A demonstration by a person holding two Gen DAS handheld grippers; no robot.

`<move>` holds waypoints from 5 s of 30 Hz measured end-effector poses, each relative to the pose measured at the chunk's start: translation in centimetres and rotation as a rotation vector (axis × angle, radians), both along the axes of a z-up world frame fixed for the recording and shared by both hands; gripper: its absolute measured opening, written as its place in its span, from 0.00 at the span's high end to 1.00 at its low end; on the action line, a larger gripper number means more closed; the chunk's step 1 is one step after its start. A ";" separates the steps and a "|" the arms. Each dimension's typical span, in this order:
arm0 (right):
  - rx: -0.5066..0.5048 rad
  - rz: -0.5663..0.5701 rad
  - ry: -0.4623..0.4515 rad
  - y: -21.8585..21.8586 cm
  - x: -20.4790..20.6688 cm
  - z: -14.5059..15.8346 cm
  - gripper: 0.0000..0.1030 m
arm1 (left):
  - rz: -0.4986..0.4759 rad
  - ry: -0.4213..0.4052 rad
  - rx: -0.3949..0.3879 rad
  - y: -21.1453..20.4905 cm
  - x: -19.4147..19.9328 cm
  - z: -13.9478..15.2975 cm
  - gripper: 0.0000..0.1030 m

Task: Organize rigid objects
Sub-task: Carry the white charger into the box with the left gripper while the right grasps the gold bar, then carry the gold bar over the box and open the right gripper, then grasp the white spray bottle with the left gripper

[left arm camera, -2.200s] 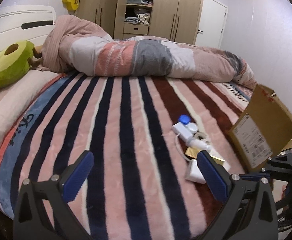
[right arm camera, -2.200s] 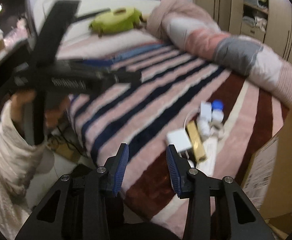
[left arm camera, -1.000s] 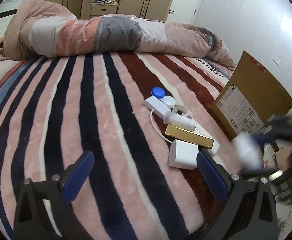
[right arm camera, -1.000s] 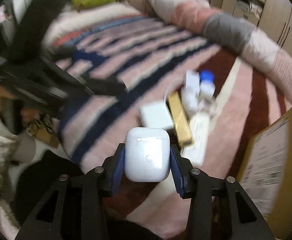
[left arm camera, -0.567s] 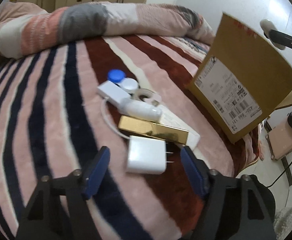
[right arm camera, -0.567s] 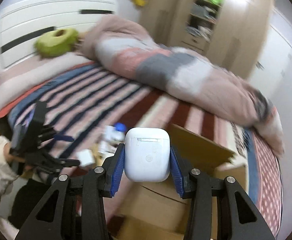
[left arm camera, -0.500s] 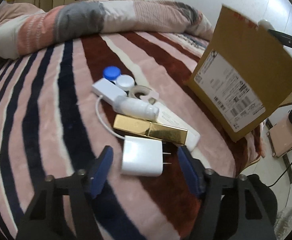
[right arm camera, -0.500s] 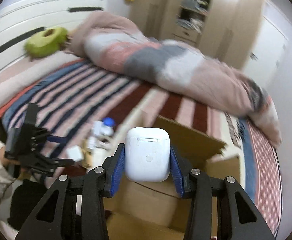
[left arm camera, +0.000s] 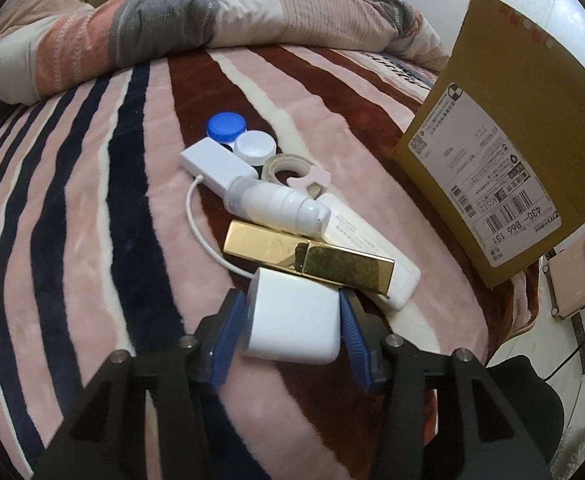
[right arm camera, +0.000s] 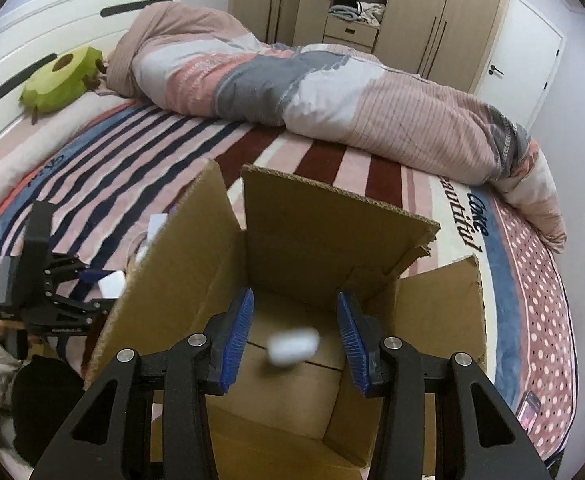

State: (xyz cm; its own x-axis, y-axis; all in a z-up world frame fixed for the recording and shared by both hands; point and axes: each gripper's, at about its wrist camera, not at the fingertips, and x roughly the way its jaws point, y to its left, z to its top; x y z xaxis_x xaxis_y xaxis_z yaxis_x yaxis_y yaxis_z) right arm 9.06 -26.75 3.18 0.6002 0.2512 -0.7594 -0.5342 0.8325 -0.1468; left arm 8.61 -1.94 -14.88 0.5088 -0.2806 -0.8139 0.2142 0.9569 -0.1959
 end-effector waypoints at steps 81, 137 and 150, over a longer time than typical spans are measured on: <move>0.053 0.425 0.236 15.9 -3.3 -14.8 0.87 | 0.122 -0.317 0.156 3.3 -3.7 21.6 0.20; 0.177 0.240 -0.010 6.4 -4.8 1.6 0.86 | -0.044 -0.092 0.056 1.3 1.7 3.5 0.20; 0.189 0.207 0.014 6.0 -3.6 0.8 0.86 | -0.103 -0.033 0.000 0.5 4.9 0.6 0.42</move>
